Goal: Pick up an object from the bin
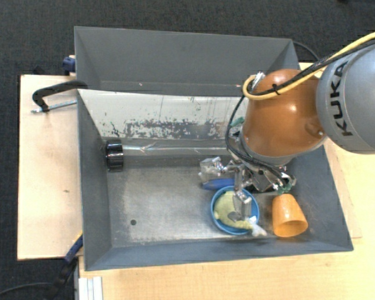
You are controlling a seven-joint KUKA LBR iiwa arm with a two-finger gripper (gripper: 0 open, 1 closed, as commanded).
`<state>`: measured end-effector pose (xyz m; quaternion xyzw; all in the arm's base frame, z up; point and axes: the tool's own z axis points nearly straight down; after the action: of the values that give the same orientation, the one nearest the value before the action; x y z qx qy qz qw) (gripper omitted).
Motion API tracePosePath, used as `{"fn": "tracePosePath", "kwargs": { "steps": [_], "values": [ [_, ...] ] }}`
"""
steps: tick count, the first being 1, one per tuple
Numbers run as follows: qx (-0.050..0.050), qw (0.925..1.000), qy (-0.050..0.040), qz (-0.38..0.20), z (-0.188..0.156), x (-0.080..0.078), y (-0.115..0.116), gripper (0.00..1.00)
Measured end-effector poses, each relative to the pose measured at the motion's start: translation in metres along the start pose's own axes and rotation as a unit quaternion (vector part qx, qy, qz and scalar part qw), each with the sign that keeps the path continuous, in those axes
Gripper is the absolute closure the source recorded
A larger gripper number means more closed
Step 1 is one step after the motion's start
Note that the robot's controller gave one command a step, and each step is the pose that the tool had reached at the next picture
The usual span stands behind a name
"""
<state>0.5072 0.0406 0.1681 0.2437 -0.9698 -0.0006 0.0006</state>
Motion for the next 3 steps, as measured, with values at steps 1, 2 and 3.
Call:
{"fn": "tracePosePath", "kwargs": {
  "steps": [1,2,3],
  "values": [
    [0.001,0.9999,-0.0045,0.009,0.006,-0.031,-0.016,0.00],
    [0.000,0.9895,-0.0008,-0.144,0.032,-0.030,-0.014,0.00],
    [0.000,0.9785,-0.0001,-0.206,0.070,-0.024,-0.010,0.00]
  ]
}}
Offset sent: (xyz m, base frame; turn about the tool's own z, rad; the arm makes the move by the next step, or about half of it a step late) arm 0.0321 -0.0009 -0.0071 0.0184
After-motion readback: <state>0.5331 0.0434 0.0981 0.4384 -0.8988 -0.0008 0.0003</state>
